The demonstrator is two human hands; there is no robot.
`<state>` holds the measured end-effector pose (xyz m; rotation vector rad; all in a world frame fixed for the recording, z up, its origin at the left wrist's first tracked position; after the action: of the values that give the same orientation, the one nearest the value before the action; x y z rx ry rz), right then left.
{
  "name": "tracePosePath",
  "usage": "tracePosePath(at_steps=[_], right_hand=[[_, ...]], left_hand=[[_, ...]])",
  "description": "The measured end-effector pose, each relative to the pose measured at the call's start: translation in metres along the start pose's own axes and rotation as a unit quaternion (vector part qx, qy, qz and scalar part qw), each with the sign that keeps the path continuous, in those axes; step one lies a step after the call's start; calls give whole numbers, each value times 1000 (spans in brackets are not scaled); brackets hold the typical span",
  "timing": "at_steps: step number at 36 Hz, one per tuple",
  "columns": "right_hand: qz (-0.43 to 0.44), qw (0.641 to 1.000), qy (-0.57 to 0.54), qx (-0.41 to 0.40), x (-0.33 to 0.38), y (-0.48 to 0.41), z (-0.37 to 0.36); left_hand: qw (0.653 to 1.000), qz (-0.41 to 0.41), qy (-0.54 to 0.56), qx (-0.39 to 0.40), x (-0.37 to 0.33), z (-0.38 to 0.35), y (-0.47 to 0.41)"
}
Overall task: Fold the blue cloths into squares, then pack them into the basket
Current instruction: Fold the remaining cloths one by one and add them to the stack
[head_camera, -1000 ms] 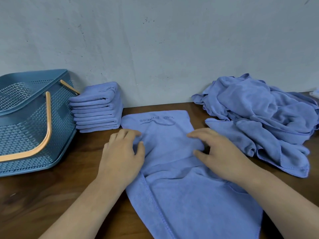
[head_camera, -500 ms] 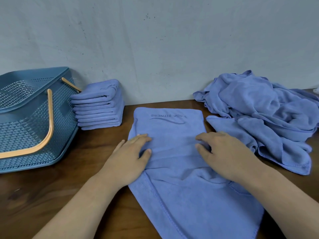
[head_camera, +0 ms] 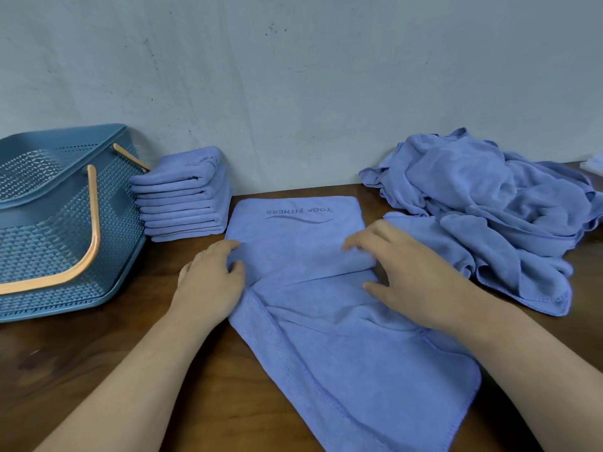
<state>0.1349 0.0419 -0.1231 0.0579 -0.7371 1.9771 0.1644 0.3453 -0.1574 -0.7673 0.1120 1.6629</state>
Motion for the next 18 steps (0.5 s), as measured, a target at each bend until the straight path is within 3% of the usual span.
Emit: tracePosePath(at_steps=[4, 8, 13, 18], right_hand=[[26, 995, -49, 78, 14, 10, -14], [0, 995, -54, 88, 12, 8, -12], [-69, 980, -110, 151, 14, 18, -10], [-126, 958, -188, 178, 20, 19, -10]], left_hand=[[994, -69, 65, -57, -16, 8, 0], [971, -187, 146, -23, -54, 16, 20], [930, -182, 265, 178, -104, 16, 71], [874, -232, 199, 377, -130, 21, 120]])
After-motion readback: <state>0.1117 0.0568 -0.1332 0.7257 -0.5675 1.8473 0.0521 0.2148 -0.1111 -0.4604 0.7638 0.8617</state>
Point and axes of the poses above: each hand's wrist, its own y-axis away from the middle knuckle, its own z-axis out of the back of the hand, x = y × z, the point moved 8 cm from there along -y, towards the middle knuckle, and after that the axes turned 14 degrees about -x, right-handed, at the moved point
